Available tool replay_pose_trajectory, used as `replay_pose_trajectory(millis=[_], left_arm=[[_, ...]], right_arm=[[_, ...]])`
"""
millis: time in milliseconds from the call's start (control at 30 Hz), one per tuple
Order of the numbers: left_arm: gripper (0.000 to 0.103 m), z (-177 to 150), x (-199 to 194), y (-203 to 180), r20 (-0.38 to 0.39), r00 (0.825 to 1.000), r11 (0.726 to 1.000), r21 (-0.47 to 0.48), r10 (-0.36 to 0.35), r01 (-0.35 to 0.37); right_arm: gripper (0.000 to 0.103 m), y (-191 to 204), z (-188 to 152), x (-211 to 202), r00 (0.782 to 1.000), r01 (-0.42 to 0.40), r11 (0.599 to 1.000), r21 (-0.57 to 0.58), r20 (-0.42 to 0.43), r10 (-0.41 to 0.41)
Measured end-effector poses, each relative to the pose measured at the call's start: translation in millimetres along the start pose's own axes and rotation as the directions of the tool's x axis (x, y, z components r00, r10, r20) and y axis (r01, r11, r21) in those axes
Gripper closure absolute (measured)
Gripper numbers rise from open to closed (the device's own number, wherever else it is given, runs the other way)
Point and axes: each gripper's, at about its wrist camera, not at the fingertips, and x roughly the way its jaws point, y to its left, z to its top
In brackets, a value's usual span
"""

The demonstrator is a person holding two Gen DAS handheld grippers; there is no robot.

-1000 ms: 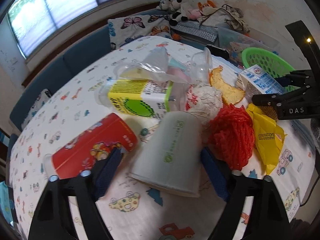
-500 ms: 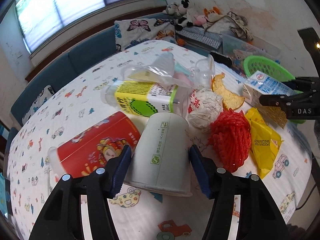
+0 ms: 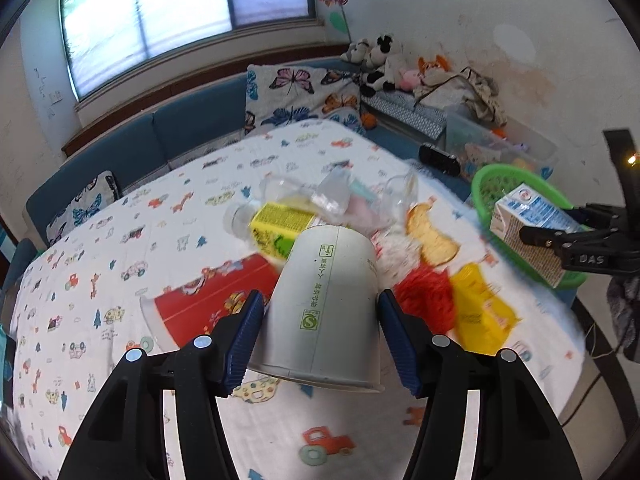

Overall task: Collect trash
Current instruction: 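Carry both items over the green basket and open both tools to drop them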

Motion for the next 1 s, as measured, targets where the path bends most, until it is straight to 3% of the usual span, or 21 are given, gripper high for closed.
replay_pose_trajectory(millis=[400,1000], left_arm=[[0.046,30,-2,-41,0.026,0.998,0.998,0.008,-0.062,0.062],[0.046,76,19,-103,0.016,0.991,0.990,0.056,-0.130,0.129]], right_arm=[[0.036,-63,-9,18,0.996,0.087,0.994,0.061,-0.041,-0.085],[0.035,-101,-26,54,0.991,0.083,0.992,0.099,-0.117,-0.071]])
